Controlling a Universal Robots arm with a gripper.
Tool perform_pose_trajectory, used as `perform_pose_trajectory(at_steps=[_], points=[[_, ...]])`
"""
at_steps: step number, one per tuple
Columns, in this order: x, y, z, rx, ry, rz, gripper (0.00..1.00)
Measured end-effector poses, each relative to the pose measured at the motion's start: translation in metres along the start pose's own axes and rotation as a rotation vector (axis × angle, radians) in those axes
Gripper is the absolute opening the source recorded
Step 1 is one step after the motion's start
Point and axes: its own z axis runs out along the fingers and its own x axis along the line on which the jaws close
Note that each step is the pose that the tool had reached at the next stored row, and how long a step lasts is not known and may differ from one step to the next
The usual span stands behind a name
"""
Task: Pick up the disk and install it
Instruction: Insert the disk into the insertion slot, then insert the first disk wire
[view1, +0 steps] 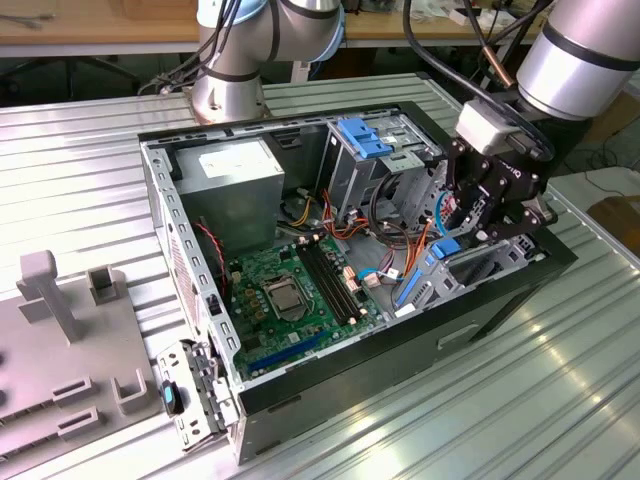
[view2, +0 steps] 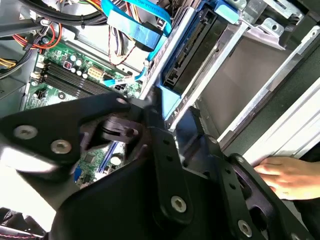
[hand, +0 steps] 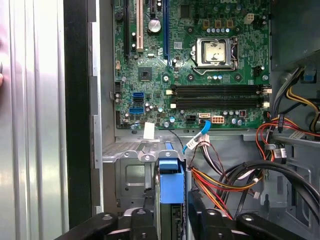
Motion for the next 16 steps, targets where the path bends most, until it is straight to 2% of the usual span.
perform_pose_trajectory(at_steps=[1,2,4,6,16], points=[[0.0,0.0,-0.0001,0.0,0.0004,0.0,0.36],[0.0,0.0,-0.0002,0.0,0.0006,0.0,0.24],[0.0,0.0,-0.0002,0.0,0.0006,0.0,0.24],[0.0,0.0,-0.0002,0.0,0.0007,0.0,0.12],[0.0,0.0,-0.0002,0.0,0.0006,0.0,0.11]])
